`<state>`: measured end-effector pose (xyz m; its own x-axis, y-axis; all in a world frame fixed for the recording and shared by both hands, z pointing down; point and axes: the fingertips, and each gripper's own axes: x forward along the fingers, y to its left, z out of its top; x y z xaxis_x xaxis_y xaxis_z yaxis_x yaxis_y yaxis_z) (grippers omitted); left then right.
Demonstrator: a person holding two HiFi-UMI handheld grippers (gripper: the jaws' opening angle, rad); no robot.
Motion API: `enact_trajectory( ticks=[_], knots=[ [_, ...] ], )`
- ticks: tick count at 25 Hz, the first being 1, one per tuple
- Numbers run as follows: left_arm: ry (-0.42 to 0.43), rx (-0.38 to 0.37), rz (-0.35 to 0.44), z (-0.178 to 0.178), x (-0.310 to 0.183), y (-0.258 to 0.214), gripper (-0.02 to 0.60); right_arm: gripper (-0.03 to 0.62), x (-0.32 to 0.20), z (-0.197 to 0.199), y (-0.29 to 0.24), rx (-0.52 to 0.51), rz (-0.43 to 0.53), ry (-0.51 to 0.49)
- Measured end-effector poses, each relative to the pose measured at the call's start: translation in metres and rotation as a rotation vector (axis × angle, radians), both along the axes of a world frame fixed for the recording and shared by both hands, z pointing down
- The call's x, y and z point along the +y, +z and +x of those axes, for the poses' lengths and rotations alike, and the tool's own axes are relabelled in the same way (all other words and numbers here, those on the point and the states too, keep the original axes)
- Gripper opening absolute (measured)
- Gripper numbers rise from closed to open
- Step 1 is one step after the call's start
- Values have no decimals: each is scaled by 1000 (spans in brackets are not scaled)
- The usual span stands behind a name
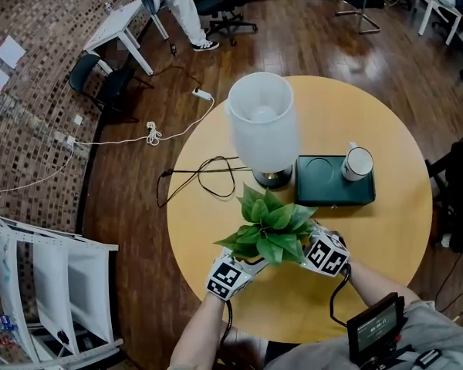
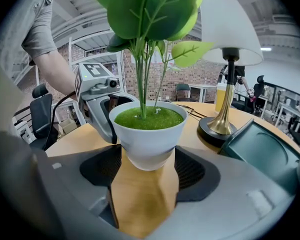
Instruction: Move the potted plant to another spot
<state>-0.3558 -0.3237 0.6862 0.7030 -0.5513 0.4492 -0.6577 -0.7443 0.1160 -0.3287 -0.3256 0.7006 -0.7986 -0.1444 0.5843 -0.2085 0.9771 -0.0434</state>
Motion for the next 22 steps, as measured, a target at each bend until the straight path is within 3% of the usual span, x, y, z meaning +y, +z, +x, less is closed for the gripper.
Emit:
enact_trajectory(
  ticks=[9,22],
  knots=[
    [0,-10,22,1,5,10,378,344,5,0,10,1,12,12],
    [-25,-46,50,-2,-1,15,379,351,-5,-2,14,33,100,14]
  ],
)
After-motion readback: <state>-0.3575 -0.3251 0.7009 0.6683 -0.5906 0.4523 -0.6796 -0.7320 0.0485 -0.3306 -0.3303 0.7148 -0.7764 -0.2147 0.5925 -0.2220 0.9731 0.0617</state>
